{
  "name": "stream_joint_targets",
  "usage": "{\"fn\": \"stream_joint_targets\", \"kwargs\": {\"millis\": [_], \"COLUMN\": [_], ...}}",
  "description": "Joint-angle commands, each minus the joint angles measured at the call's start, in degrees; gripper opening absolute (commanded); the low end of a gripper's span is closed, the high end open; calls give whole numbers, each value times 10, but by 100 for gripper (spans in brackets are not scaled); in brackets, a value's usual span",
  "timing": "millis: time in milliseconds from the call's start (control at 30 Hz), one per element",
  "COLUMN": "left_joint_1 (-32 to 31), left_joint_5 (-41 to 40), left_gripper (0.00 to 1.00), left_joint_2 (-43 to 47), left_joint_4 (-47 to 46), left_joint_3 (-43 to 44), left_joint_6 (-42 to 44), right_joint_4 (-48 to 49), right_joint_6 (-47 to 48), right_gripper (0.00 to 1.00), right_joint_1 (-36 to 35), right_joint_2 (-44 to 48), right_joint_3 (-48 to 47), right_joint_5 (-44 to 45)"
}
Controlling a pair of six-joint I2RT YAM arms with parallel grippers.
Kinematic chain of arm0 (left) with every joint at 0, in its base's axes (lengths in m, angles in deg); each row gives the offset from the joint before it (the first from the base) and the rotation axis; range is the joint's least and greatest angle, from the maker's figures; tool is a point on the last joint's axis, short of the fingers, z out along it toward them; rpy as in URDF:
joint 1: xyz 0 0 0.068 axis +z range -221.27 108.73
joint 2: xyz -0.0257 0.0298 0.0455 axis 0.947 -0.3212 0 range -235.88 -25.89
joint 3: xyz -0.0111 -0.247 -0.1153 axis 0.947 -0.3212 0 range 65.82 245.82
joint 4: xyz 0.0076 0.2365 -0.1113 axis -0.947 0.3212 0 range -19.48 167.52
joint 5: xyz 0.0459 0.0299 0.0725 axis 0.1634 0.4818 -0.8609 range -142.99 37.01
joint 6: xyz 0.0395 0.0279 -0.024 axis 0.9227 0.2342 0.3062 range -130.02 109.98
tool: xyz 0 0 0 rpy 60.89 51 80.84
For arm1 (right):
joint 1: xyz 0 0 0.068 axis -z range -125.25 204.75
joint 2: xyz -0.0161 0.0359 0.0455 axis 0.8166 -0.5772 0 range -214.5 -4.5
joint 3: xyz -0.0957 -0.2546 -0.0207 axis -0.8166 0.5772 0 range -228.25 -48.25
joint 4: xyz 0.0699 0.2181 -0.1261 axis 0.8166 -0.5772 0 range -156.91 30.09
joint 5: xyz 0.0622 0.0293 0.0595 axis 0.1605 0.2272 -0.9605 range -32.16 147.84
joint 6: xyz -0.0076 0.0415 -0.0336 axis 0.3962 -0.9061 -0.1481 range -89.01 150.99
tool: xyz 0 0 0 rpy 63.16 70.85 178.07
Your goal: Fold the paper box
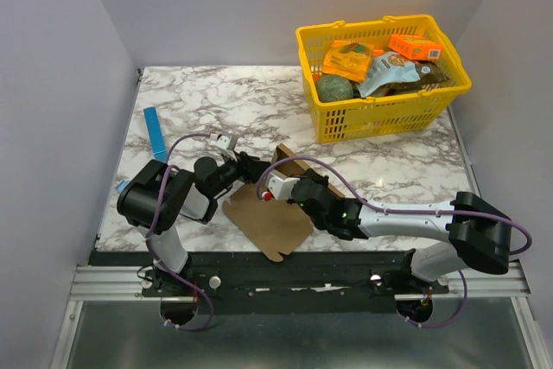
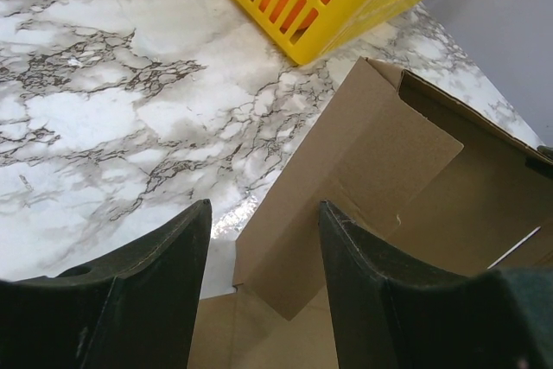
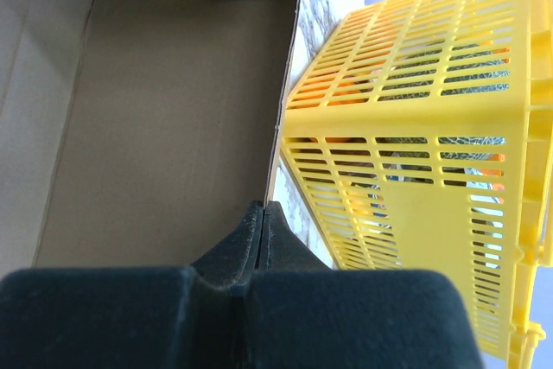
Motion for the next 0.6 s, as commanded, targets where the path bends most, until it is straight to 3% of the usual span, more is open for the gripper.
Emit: {"fn": "stream_joint_targets", "kwargs": {"millis": [0,567], "left_joint_1": [-15,-25], "left_joint_5": [43,56], "left_gripper": [63,63], "left_joint_2": [-12,-23], "left_joint_4": [-129,-104], "left_joint_3": [10,42], "left_joint_6": [1,6], "right_joint_4": [-42,-43], "right_joint_6": [-14,-19], "right_gripper": [1,1], "right_joint_1": [-13,-14], "right_joint_2": [-5,-10], "right_joint_3": [-1,-1], "right_joint_5": [-41,-45]}}
